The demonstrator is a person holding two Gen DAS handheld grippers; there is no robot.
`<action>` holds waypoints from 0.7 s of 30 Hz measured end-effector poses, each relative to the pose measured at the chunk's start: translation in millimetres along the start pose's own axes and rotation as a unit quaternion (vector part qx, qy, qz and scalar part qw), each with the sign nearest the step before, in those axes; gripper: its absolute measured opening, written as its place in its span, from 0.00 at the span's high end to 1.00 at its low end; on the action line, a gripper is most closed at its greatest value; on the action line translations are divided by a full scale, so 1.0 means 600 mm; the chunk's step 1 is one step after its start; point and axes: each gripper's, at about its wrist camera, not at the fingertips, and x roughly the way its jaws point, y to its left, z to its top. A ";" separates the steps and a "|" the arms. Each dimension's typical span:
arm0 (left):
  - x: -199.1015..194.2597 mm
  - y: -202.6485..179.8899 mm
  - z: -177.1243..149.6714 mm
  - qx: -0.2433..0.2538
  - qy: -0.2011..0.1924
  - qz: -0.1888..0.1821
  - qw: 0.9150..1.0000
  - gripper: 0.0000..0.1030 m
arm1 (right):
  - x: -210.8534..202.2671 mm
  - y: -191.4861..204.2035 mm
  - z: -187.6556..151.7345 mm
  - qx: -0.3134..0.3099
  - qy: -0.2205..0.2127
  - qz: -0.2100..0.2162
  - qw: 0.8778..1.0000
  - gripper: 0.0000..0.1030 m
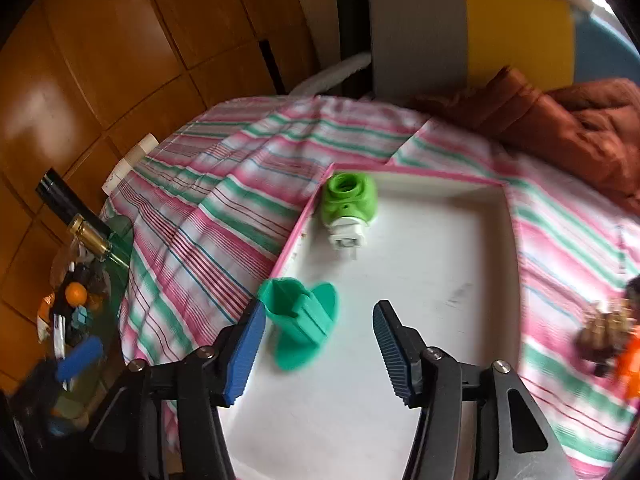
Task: Organize rigid objects
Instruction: 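Lower the green cup into the tray and open the right tool, then move the left tool to the brown pegged comb and grasp it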
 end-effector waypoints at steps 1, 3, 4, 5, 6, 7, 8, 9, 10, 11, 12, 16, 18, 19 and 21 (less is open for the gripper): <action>-0.003 -0.002 0.001 0.001 -0.002 -0.001 1.000 0.28 | -0.011 -0.004 -0.005 -0.003 -0.005 -0.003 1.000 0.42; -0.008 -0.007 0.001 0.007 -0.006 -0.003 1.000 0.28 | -0.037 -0.015 -0.022 -0.009 -0.015 -0.016 1.000 0.39; -0.009 -0.009 0.001 0.009 -0.007 -0.003 1.000 0.28 | -0.044 -0.020 -0.027 -0.010 -0.016 -0.022 1.000 0.39; -0.012 -0.013 0.001 0.013 -0.007 -0.004 1.000 0.28 | -0.056 -0.028 -0.036 -0.010 -0.019 -0.030 0.999 0.39; -0.013 -0.015 0.001 0.014 -0.008 -0.005 1.000 0.28 | -0.065 -0.035 -0.042 -0.010 -0.021 -0.034 0.999 0.39; -0.016 -0.018 0.001 0.016 -0.009 -0.008 1.000 0.28 | -0.073 -0.042 -0.049 -0.008 -0.024 -0.041 0.999 0.39; -0.018 -0.021 0.001 0.018 -0.010 -0.009 1.000 0.28 | -0.083 -0.051 -0.058 -0.005 -0.026 -0.048 0.998 0.39; -0.020 -0.025 0.000 0.023 -0.011 -0.010 1.000 0.28 | -0.089 -0.059 -0.065 -0.003 -0.027 -0.053 0.998 0.39; -0.021 -0.029 0.000 0.026 -0.012 -0.011 1.000 0.28 | -0.099 -0.071 -0.074 0.001 -0.029 -0.060 0.998 0.39; -0.023 -0.032 0.000 0.029 -0.013 -0.012 0.999 0.28 | -0.106 -0.079 -0.080 0.003 -0.030 -0.066 0.997 0.39; -0.025 -0.037 0.000 0.033 -0.014 -0.015 0.999 0.28 | -0.113 -0.087 -0.087 0.005 -0.031 -0.073 0.997 0.39; -0.032 -0.056 0.000 0.051 -0.017 -0.021 0.998 0.28 | -0.145 -0.133 -0.114 0.018 -0.033 -0.101 0.994 0.39; -0.034 -0.066 0.000 0.058 -0.017 -0.025 0.998 0.28 | -0.167 -0.166 -0.126 0.033 -0.037 -0.117 0.992 0.39; -0.034 -0.071 0.000 0.063 -0.017 -0.026 0.998 0.28 | -0.178 -0.180 -0.132 0.039 -0.039 -0.124 0.991 0.39; -0.035 -0.084 0.000 0.071 -0.016 -0.030 0.997 0.28 | -0.199 -0.210 -0.141 0.053 -0.045 -0.139 0.988 0.39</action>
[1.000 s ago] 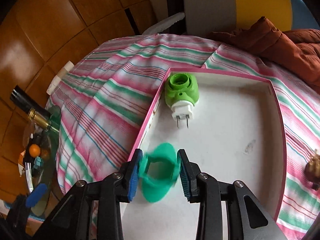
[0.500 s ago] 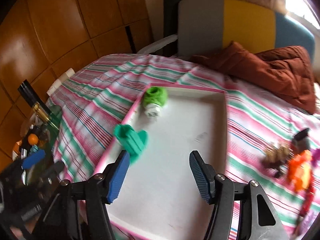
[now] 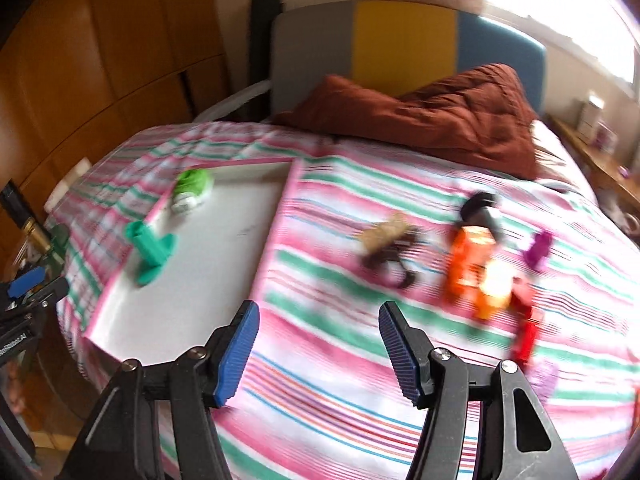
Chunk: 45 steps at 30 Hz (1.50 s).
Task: Organize rigid objects
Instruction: 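Move the left tool to the brown pegged comb and grasp it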
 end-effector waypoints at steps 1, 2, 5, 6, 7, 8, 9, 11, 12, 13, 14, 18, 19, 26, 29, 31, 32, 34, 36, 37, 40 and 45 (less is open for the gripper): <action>0.000 -0.007 0.001 0.004 0.000 -0.003 1.000 0.28 | -0.004 -0.012 -0.001 0.005 -0.002 -0.006 1.000 0.39; 0.001 -0.015 0.002 0.011 0.001 -0.007 1.000 0.28 | -0.011 -0.032 -0.001 0.012 -0.005 -0.016 1.000 0.39; 0.002 -0.037 0.005 0.027 0.002 -0.016 1.000 0.28 | -0.025 -0.079 -0.001 0.031 -0.012 -0.042 0.999 0.39; 0.003 -0.044 0.007 0.031 0.003 -0.020 0.999 0.28 | -0.030 -0.094 0.000 0.037 -0.014 -0.049 0.998 0.39; 0.004 -0.054 0.009 0.036 0.004 -0.027 0.999 0.28 | -0.035 -0.115 -0.001 0.047 -0.018 -0.060 0.997 0.39; 0.004 -0.062 0.011 0.040 0.005 -0.031 0.999 0.28 | -0.037 -0.129 -0.002 0.055 -0.021 -0.067 0.996 0.39; 0.004 -0.068 0.014 0.043 0.005 -0.036 0.998 0.28 | -0.040 -0.144 -0.004 0.063 -0.025 -0.073 0.995 0.38; 0.005 -0.085 0.019 0.050 0.007 -0.047 0.998 0.28 | -0.043 -0.184 -0.010 0.093 -0.034 -0.088 0.991 0.37; 0.006 -0.095 0.022 0.054 0.008 -0.054 0.997 0.28 | -0.044 -0.202 -0.014 0.110 -0.037 -0.093 0.989 0.37; 0.007 -0.103 0.025 0.056 0.010 -0.061 0.996 0.28 | -0.045 -0.219 -0.019 0.128 -0.039 -0.094 0.987 0.37; 0.007 -0.112 0.029 0.057 0.012 -0.071 0.996 0.28 | -0.046 -0.233 -0.023 0.143 -0.041 -0.097 0.984 0.37; 0.013 -0.160 0.050 0.064 0.023 -0.112 0.991 0.28 | -0.054 -0.282 -0.034 0.203 -0.047 -0.095 0.973 0.37; 0.013 -0.173 0.055 0.067 0.024 -0.121 0.990 0.28 | -0.057 -0.287 -0.034 0.207 -0.049 -0.096 0.972 0.37; 0.038 -0.296 0.095 0.112 0.050 -0.185 0.975 0.28 | -0.071 -0.299 -0.030 0.224 -0.059 -0.085 0.969 0.35; 0.065 -0.335 0.110 0.101 0.084 -0.222 0.966 0.28 | -0.074 -0.301 -0.030 0.230 -0.062 -0.078 0.968 0.35; 0.088 -0.363 0.118 0.091 0.107 -0.232 0.963 0.26 | -0.078 -0.303 -0.031 0.232 -0.064 -0.078 0.967 0.33; 0.099 -0.373 0.122 0.084 0.114 -0.238 0.961 0.24 | -0.078 -0.304 -0.031 0.233 -0.064 -0.079 0.967 0.33; 0.129 -0.391 0.126 0.068 0.137 -0.230 0.961 0.18 | -0.078 -0.307 -0.031 0.236 -0.065 -0.079 0.966 0.33; 0.161 -0.404 0.127 0.047 0.160 -0.232 0.958 0.17 | -0.080 -0.310 -0.031 0.241 -0.066 -0.074 0.965 0.33; 0.174 -0.407 0.127 0.034 0.168 -0.228 0.959 0.17 | -0.080 -0.312 -0.031 0.243 -0.067 -0.073 0.965 0.33; 0.211 -0.413 0.129 -0.002 0.190 -0.232 0.954 0.15 | -0.080 -0.315 -0.031 0.249 -0.066 -0.068 0.964 0.33; 0.248 -0.434 0.127 -0.015 0.206 -0.228 0.952 0.14 | -0.078 -0.316 -0.030 0.251 -0.065 -0.061 0.964 0.33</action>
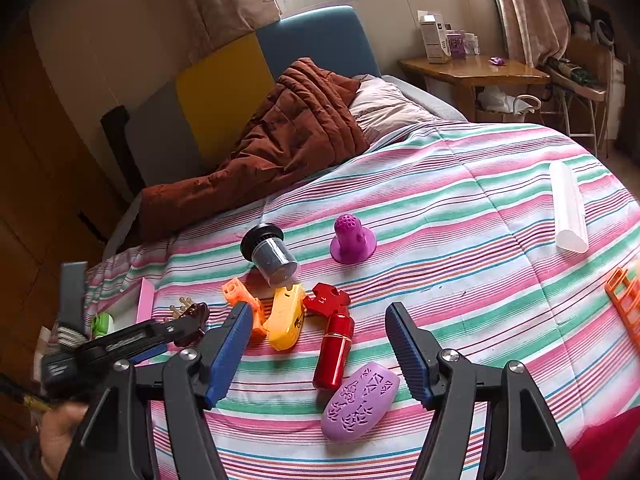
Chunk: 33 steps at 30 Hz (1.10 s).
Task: Organize rigid objects
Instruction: 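Move the left tool to the brown pegged comb and grasp it, then carry the brown comb toward the tray with the left tool while the right tool grasps the black-lidded clear cup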
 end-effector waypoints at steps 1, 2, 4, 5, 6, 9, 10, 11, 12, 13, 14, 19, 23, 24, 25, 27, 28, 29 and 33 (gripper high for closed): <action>0.008 0.000 0.003 -0.001 -0.002 0.003 1.000 0.14 | -0.001 0.000 0.001 -0.001 -0.001 -0.002 1.000 0.33; 0.013 -0.003 0.006 0.001 -0.003 0.011 1.000 0.15 | -0.002 0.000 0.000 -0.001 -0.003 -0.004 1.000 0.33; 0.023 -0.009 0.012 0.011 -0.007 0.017 1.000 0.36 | -0.001 -0.001 0.000 -0.003 -0.003 -0.006 1.000 0.33; 0.028 -0.010 0.013 0.013 -0.005 0.013 1.000 0.40 | -0.001 -0.002 0.001 -0.003 -0.002 -0.007 1.000 0.33; 0.032 -0.012 0.012 0.020 -0.004 0.031 0.999 0.47 | 0.000 -0.003 0.001 -0.004 -0.002 -0.010 1.000 0.33; 0.031 -0.024 0.000 0.066 -0.012 0.041 0.997 0.53 | 0.002 -0.005 0.002 0.000 0.000 -0.011 1.000 0.33; 0.030 -0.025 -0.005 0.077 -0.013 0.042 0.996 0.53 | 0.003 -0.005 0.002 0.000 -0.001 -0.012 1.000 0.33; 0.026 -0.026 -0.012 0.092 -0.017 0.043 0.995 0.53 | 0.004 -0.004 0.001 -0.002 0.000 -0.014 1.000 0.33; 0.023 -0.025 -0.016 0.098 -0.020 0.043 0.994 0.54 | 0.005 -0.003 0.000 -0.004 0.001 -0.015 1.000 0.33; 0.018 -0.023 -0.022 0.106 -0.022 0.042 0.993 0.54 | 0.006 -0.002 0.000 -0.005 0.003 -0.015 1.000 0.33; 0.012 -0.021 -0.027 0.110 -0.023 0.041 0.993 0.54 | 0.007 -0.001 -0.001 -0.008 0.004 -0.015 1.000 0.33; -0.039 -0.013 -0.064 0.142 -0.049 0.031 0.988 0.54 | 0.021 0.002 -0.008 -0.015 0.019 -0.023 0.999 0.33; -0.081 -0.003 -0.089 0.156 -0.069 0.023 0.985 0.54 | 0.037 0.007 -0.019 -0.024 0.037 -0.024 0.999 0.33; -0.094 0.000 -0.095 0.158 -0.074 0.020 0.984 0.54 | 0.042 0.009 -0.023 -0.025 0.044 -0.022 0.998 0.33; -0.103 0.003 -0.100 0.160 -0.079 0.018 0.984 0.54 | 0.047 0.011 -0.026 -0.025 0.052 -0.017 0.998 0.33; -0.123 0.009 -0.108 0.165 -0.090 0.018 0.982 0.54 | 0.057 0.018 -0.027 -0.025 0.066 -0.011 0.997 0.33; -0.129 0.013 -0.111 0.166 -0.092 0.017 0.982 0.54 | 0.061 0.022 -0.025 -0.025 0.071 -0.004 0.997 0.35; -0.134 0.015 -0.112 0.169 -0.094 0.015 0.981 0.54 | 0.066 0.029 -0.020 -0.028 0.075 0.002 0.997 0.36; -0.157 0.038 -0.124 0.160 -0.101 0.018 0.982 0.54 | 0.094 0.060 0.014 -0.050 0.074 0.016 0.996 0.41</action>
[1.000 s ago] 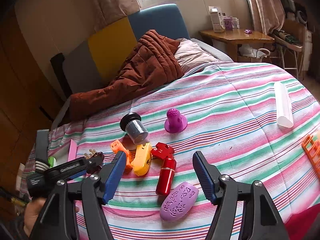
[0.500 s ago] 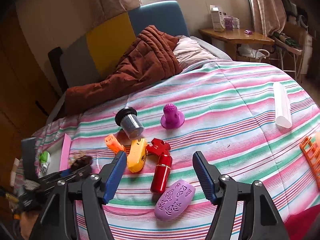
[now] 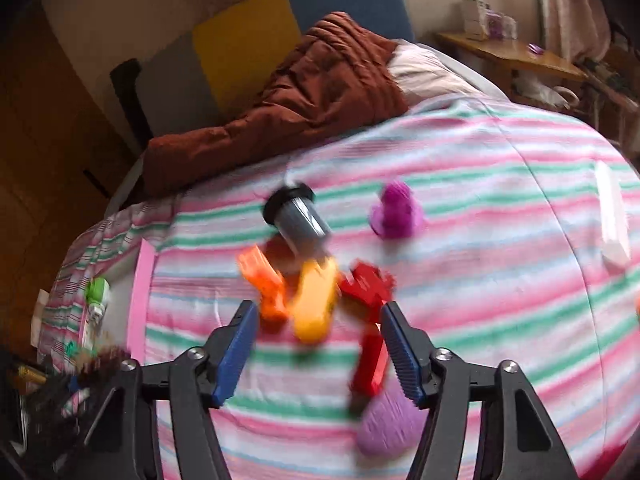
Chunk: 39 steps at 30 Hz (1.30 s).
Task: Organize rigid objects
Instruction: 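Carry the brown comb toward the tray with the left tool while the right tool grasps the black-lidded clear cup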
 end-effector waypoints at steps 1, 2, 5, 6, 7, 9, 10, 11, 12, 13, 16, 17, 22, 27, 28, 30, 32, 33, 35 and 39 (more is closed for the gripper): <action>-0.006 0.006 -0.002 -0.004 -0.003 0.002 1.000 0.54 | 0.013 0.009 0.018 -0.011 0.002 0.000 1.000 0.42; -0.010 0.010 -0.004 -0.007 -0.006 0.005 1.000 0.54 | 0.024 0.016 0.031 -0.016 0.007 0.000 1.000 0.42; -0.032 0.030 -0.013 -0.015 -0.017 0.013 1.000 0.54 | 0.065 0.039 0.072 -0.041 0.030 0.000 0.999 0.42; -0.037 0.033 -0.015 -0.017 -0.019 0.014 1.000 0.54 | 0.080 0.047 0.086 -0.054 0.037 -0.009 0.998 0.42; -0.040 0.037 -0.016 -0.018 -0.021 0.015 1.000 0.54 | 0.094 0.054 0.099 -0.062 0.044 -0.015 0.997 0.42; -0.050 0.048 -0.019 -0.023 -0.024 0.018 0.999 0.54 | 0.118 0.061 0.118 -0.074 0.061 -0.018 0.995 0.42; -0.053 0.052 -0.020 -0.024 -0.025 0.019 0.999 0.54 | 0.132 0.066 0.127 -0.081 0.071 -0.021 0.994 0.42; -0.057 0.055 -0.021 -0.026 -0.027 0.020 0.999 0.54 | 0.151 0.073 0.135 -0.090 0.085 -0.024 0.992 0.42; -0.061 0.059 -0.022 -0.028 -0.029 0.021 0.999 0.54 | 0.164 0.077 0.138 -0.098 0.100 -0.024 0.990 0.42; -0.064 0.062 -0.023 -0.030 -0.029 0.022 0.999 0.54 | 0.186 0.085 0.141 -0.110 0.116 -0.032 0.987 0.42; -0.071 0.073 -0.025 -0.037 -0.031 0.024 0.999 0.54 | 0.234 0.093 0.139 -0.126 0.149 -0.073 0.978 0.44; -0.073 0.075 -0.025 -0.039 -0.031 0.025 0.998 0.54 | 0.253 0.093 0.138 -0.123 0.161 -0.087 0.975 0.55; -0.086 0.089 -0.030 -0.044 -0.039 0.037 0.998 0.54 | 0.236 0.117 0.143 -0.131 0.122 -0.091 0.980 0.57; -0.096 0.103 -0.036 -0.055 -0.045 0.046 0.996 0.54 | 0.141 0.169 0.134 -0.162 0.064 -0.052 0.983 0.57; -0.099 0.105 -0.038 -0.057 -0.046 0.048 0.996 0.54 | 0.121 0.179 0.124 -0.170 0.058 -0.038 0.983 0.57; -0.103 0.107 -0.043 -0.061 -0.046 0.054 0.996 0.54 | 0.096 0.201 0.099 -0.180 0.053 -0.011 0.982 0.57; -0.108 0.111 -0.049 -0.064 -0.047 0.058 0.995 0.54 | 0.066 0.221 0.053 -0.197 0.056 0.021 0.978 0.57; -0.112 0.114 -0.053 -0.066 -0.047 0.062 0.995 0.54 | 0.056 0.230 0.029 -0.203 0.062 0.035 0.977 0.57; -0.118 0.117 -0.059 -0.067 -0.048 0.069 0.994 0.54 | 0.039 0.235 -0.022 -0.213 0.073 0.054 0.973 0.57; -0.129 0.130 -0.074 -0.074 -0.047 0.085 0.993 0.54 | 0.043 0.216 -0.101 -0.221 0.104 0.052 0.968 0.57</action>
